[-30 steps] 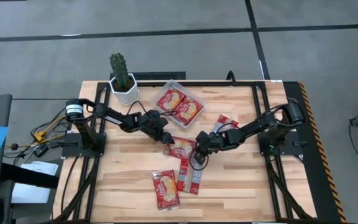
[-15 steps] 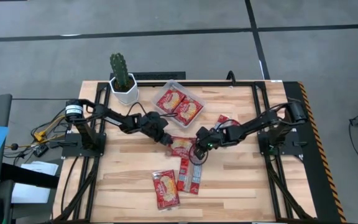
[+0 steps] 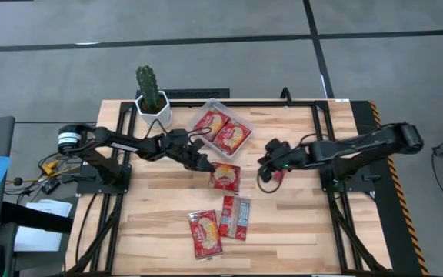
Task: Sort popcorn bags into baskets
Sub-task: Put the red popcorn bag into the transparent bin
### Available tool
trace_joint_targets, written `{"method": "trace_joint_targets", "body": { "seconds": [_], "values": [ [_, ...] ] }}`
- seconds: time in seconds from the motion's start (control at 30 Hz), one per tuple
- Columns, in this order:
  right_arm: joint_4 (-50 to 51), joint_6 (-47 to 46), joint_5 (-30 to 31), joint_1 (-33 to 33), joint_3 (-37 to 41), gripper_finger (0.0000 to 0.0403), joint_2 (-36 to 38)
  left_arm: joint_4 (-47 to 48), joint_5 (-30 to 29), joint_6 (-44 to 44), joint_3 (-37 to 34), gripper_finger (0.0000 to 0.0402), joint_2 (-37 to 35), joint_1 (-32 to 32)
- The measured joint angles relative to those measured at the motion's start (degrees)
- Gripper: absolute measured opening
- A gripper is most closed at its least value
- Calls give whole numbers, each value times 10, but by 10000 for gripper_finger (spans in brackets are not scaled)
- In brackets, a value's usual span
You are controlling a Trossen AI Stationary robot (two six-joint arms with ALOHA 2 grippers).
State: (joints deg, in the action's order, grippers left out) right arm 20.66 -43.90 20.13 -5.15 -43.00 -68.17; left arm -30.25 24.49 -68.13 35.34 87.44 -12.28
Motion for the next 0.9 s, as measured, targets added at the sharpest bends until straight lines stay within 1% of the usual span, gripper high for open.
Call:
{"method": "trace_joint_targets", "body": {
  "seconds": [0.1, 0.2, 0.3, 0.5, 0.63, 0.77, 0.9],
  "values": [
    [38, 3, 30, 0, 0, 63, 33, 1, -18, -18, 0, 0, -30, 0],
    [69, 3, 49, 0, 0, 63, 49, -2, -39, -48, 1, 0, -60, -1],
    [87, 6, 55, 0, 0, 63, 52, -8, -57, -71, 1, 0, -91, -1],
    [92, 9, 55, 0, 1, 63, 39, -10, -132, -93, 1, 0, -141, -15],
    [94, 13, 55, 1, 2, 63, 31, -27, -176, -96, 1, 0, -157, -41],
    [92, 20, 56, 5, 2, 63, 24, -50, -215, -94, 4, 0, -151, -87],
    [89, 24, 58, 9, 1, 63, 23, -53, -217, -71, 14, 0, -133, -139]
  ]
}}
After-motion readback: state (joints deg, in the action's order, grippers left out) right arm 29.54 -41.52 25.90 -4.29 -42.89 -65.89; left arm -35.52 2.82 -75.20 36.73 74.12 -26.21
